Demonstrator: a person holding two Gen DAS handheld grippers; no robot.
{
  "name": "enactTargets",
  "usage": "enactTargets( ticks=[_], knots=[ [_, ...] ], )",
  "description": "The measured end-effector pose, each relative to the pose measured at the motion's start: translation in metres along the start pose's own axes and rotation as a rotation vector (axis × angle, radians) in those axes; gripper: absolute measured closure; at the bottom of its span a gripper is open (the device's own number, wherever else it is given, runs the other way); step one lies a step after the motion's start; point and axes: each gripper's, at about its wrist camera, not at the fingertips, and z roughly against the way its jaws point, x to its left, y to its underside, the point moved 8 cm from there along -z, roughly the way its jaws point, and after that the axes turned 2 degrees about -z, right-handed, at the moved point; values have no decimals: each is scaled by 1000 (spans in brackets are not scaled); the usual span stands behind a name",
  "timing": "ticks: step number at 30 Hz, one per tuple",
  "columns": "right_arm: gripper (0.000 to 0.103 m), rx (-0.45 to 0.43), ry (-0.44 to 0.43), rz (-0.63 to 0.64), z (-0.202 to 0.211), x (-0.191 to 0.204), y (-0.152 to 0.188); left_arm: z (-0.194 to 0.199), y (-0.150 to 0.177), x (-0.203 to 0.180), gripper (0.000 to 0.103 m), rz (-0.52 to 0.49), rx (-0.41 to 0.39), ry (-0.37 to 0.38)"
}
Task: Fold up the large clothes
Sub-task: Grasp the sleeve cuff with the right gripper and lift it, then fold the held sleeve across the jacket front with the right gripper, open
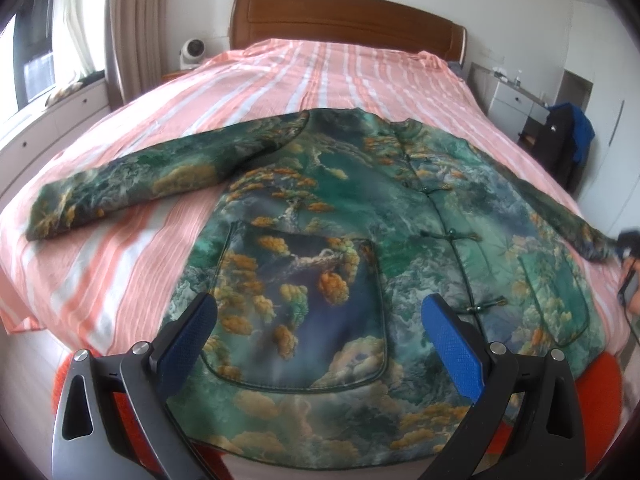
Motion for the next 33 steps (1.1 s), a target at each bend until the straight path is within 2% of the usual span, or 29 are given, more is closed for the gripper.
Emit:
enactTargets(
  ticks=[4, 7, 8, 11, 14, 17, 18, 20, 22, 23, 25, 28, 30, 32, 33],
  knots=[
    [91, -44, -188, 221, 44, 119, 7, -11, 2, 3, 1, 26, 15, 16],
    [92, -29, -384, 401, 78, 236, 46, -15, 4, 5, 1, 43, 22, 28],
    [92, -13, -451, 473, 88, 280, 70, -14, 4, 6, 1, 46, 20, 28],
    [92, 57, -576, 603, 96, 363, 145, -12, 6, 13, 1, 57, 12, 25],
    [92, 129, -610, 713, 81, 414, 228, -13, 9, 22, 1, 71, 15, 18],
    [92, 205, -574, 798, 51, 432, 304, -16, 12, 30, 1, 90, 25, 13],
    [89, 230, -547, 828, 38, 433, 326, -17, 12, 32, 1, 93, 27, 11],
    [79, 325, -483, 867, 9, 424, 367, -19, 12, 35, 1, 101, 28, 9],
    [54, 458, -439, 869, -15, 407, 391, -21, 12, 38, 1, 111, 30, 7],
    [50, 516, -439, 855, -24, 400, 398, -22, 12, 39, 1, 116, 31, 7],
    [49, 524, -474, 861, -24, 392, 395, -24, 13, 41, 1, 129, 34, 11],
    [43, 510, -585, 845, -1, 393, 365, -27, 15, 41, 1, 142, 46, 24],
    [35, 442, -649, 816, 17, 395, 329, -28, 15, 39, 1, 141, 46, 29],
    [28, 346, -645, 815, 27, 396, 304, -28, 15, 38, 1, 134, 43, 25],
    [26, 299, -614, 826, 25, 396, 292, -29, 15, 37, 1, 131, 45, 23]
  ],
)
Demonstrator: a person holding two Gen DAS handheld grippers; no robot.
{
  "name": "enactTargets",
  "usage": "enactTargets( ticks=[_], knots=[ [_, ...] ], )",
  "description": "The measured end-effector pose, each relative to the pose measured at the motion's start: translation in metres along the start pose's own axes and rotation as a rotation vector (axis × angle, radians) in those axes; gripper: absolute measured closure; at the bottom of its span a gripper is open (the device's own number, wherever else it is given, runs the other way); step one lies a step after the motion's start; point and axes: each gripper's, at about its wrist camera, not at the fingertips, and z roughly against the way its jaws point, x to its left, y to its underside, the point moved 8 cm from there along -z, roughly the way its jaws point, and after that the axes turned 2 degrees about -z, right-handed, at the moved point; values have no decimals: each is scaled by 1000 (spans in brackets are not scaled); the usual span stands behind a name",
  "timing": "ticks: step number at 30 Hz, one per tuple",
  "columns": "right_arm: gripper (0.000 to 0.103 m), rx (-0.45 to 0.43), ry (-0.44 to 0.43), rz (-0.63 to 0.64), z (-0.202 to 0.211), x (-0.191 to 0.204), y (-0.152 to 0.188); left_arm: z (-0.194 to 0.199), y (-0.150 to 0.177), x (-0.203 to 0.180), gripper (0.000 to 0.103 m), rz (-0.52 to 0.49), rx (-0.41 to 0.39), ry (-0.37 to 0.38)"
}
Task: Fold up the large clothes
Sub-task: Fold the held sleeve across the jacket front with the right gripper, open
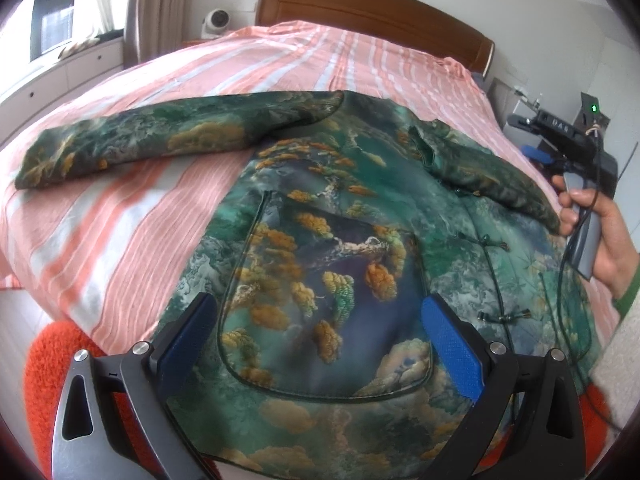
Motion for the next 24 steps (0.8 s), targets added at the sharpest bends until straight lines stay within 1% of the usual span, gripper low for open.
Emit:
enactTargets(
  ticks=[1, 2, 3, 4, 5, 6, 7, 8, 9, 10, 11, 12, 14, 15, 16, 18, 20, 23, 24],
  knots=[
    [26, -3, 67, 18, -1, -10, -2, 0, 1, -1, 1, -1, 1, -1],
    [26, 23, 126, 28, -7, -19, 2, -1, 1, -1, 1, -3, 2, -2],
    [26, 70, 166, 34, -20, -25, 12, 1, 1, -2, 1, -8, -3, -1],
    [26, 169, 201, 35, -42, -35, 32, 2, 1, -4, 1, -14, -11, 0],
    [26, 245, 212, 32, -61, -40, 48, 4, 0, -5, 1, -21, -22, 1],
    [25, 288, 231, 42, -69, -44, 60, 7, -1, -6, 1, -28, -32, 1],
    [26, 276, 252, 69, -71, -43, 64, 10, -2, -7, 1, -31, -40, 2],
    [26, 229, 264, 91, -65, -37, 60, 13, -2, -7, 1, -33, -47, 4],
    [26, 200, 255, 83, -57, -31, 57, 15, -3, -8, 1, -33, -53, 5],
    [26, 174, 228, 58, -47, -24, 53, 16, -3, -8, 1, -33, -53, 5],
    [26, 145, 201, 34, -32, -15, 49, 16, -3, -10, 1, -35, -50, 2],
    [25, 114, 194, 29, -15, -6, 48, 14, -3, -12, 1, -38, -44, -2],
    [16, 57, 181, 47, 12, 12, 48, 13, -4, -19, 1, -46, -39, -2],
    [7, 36, 173, 63, 27, 22, 53, 13, -4, -24, 1, -53, -39, 2],
    [3, 22, 170, 80, 41, 30, 58, 15, -4, -29, 1, -64, -41, 7],
    [3, 15, 180, 143, 71, 43, 83, 19, -4, -40, 1, -99, -48, 12],
    [3, 32, 192, 218, 89, 49, 112, 22, -3, -47, 1, -131, -51, 7],
    [3, 50, 238, 315, 114, 46, 153, 25, 0, -55, 1, -166, -52, 5],
    [3, 51, 255, 325, 124, 44, 161, 26, -1, -56, 1, -169, -52, 5]
  ],
)
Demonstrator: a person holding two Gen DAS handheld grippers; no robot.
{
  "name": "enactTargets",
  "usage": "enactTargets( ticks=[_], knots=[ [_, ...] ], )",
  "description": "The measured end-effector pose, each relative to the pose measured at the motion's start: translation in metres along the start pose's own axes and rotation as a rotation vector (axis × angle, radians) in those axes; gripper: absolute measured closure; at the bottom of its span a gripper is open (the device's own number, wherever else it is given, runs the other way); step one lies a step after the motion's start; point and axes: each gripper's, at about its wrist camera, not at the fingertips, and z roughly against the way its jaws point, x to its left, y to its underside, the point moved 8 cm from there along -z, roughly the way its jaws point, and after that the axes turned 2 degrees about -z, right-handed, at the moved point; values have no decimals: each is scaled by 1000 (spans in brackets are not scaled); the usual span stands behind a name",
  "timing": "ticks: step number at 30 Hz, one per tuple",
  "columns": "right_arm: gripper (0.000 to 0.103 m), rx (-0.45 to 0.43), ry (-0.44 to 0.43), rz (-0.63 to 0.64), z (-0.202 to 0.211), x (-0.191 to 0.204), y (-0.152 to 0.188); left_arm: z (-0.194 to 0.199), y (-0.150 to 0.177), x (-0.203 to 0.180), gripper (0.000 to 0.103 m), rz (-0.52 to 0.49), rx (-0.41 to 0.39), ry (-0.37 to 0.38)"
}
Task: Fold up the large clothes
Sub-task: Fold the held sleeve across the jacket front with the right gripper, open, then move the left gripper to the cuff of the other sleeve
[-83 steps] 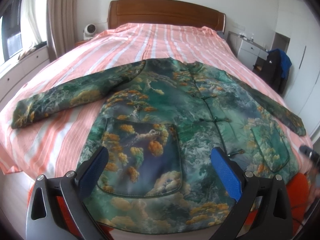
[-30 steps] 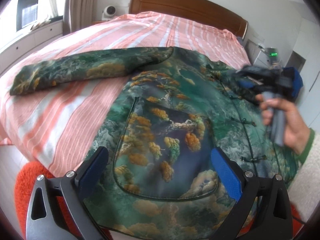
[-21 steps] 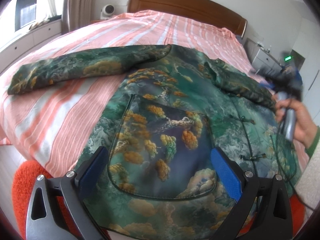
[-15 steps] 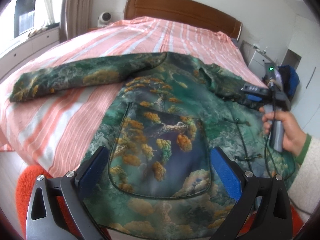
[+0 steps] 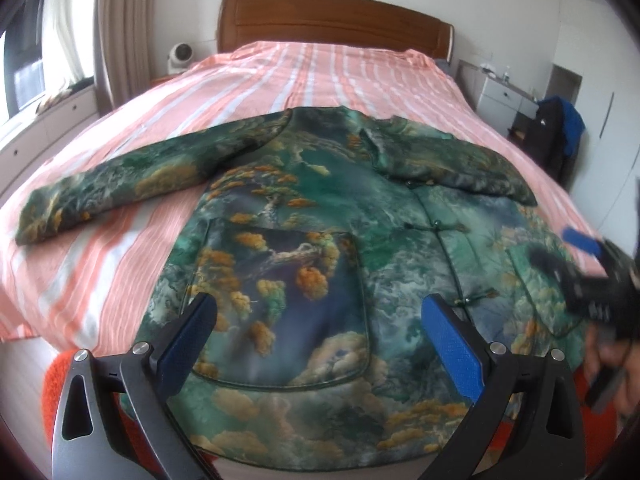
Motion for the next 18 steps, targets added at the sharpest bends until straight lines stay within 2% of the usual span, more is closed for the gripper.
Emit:
enactTargets(
  ticks=[3, 7, 12, 18],
  knots=[
    [3, -4, 48, -56, 24, -13, 25, 1, 0, 0, 1, 9, 1, 2],
    [3, 9, 89, -182, 46, -36, 38, 2, 3, -3, 1, 9, 12, 8],
    [3, -4, 116, -189, 85, -36, 55, 9, 4, -5, 1, -19, -4, 3],
    [3, -26, 126, -212, 117, -32, 73, 5, 3, -1, 1, 6, -1, 8]
  ],
)
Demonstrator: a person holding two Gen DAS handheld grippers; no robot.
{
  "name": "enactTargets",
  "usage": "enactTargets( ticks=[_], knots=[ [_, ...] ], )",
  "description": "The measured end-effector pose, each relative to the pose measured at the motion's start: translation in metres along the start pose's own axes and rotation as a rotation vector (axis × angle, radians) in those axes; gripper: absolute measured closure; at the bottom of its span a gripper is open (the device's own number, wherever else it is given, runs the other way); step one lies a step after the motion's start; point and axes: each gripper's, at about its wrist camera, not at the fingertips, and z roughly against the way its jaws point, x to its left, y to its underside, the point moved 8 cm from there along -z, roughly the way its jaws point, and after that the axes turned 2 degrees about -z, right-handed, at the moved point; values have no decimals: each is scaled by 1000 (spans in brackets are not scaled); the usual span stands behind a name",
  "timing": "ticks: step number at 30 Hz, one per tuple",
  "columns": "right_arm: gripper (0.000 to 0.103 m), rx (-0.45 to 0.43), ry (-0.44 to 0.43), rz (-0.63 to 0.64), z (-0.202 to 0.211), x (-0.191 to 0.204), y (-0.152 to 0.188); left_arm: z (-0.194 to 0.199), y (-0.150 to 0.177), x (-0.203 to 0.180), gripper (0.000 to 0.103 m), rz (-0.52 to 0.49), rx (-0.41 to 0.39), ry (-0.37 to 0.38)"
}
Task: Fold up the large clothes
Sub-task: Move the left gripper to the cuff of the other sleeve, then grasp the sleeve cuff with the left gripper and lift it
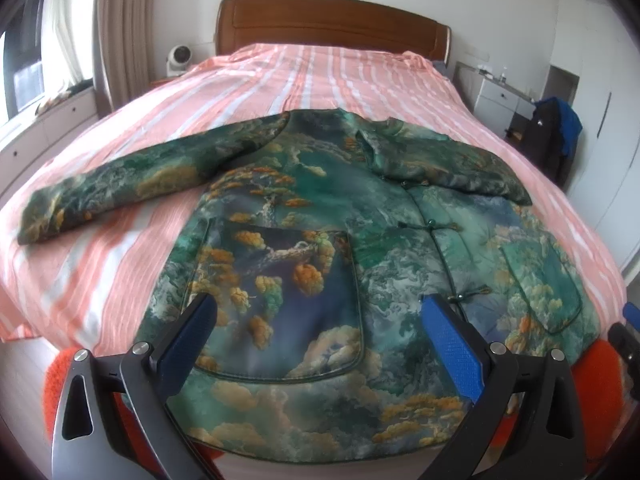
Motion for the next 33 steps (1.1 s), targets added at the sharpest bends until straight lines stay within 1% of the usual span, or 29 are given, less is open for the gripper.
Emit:
enactTargets(
  ticks=[4, 7, 9, 11, 15, 18, 20, 23, 24, 26, 29, 30, 33],
  knots=[
    [3, -39, 9, 47, 0, 4, -11, -2, 0, 1, 1, 3, 6, 3],
    [3, -66, -26, 93, -5, 14, -32, 2, -4, 6, 1, 5, -10, -7],
    [3, -105, -48, 134, -7, 27, -47, 4, -8, 11, 1, 15, -20, -15],
    [3, -134, -53, 147, -12, 36, -52, 5, -12, 20, 1, 35, -29, -30],
    [3, -128, -77, 103, -23, 48, -42, 2, -20, 43, 1, 58, -23, -59],
    [3, -103, -83, 94, -27, 47, -30, -12, -27, 69, 1, 96, 29, -60],
    [3, -106, -61, 105, -26, 40, -26, -21, -32, 91, 1, 158, 56, -50],
    [3, -105, -25, 77, -27, 25, -25, -40, -38, 143, 1, 311, 79, -55],
    [3, -96, -18, 60, -29, 21, -25, -49, -40, 165, 1, 368, 93, -63],
    [3, -70, -5, 32, -34, 13, -23, -62, -45, 198, 1, 446, 104, -97],
    [3, -34, 8, 12, -42, 9, -19, -91, -54, 240, 1, 552, 107, -38],
    [3, -30, 6, 18, -43, 11, -18, -103, -51, 263, 2, 621, 113, -52],
    [3, -36, 3, 57, -42, 20, -18, -122, -35, 319, 2, 815, 107, -145]
  ],
)
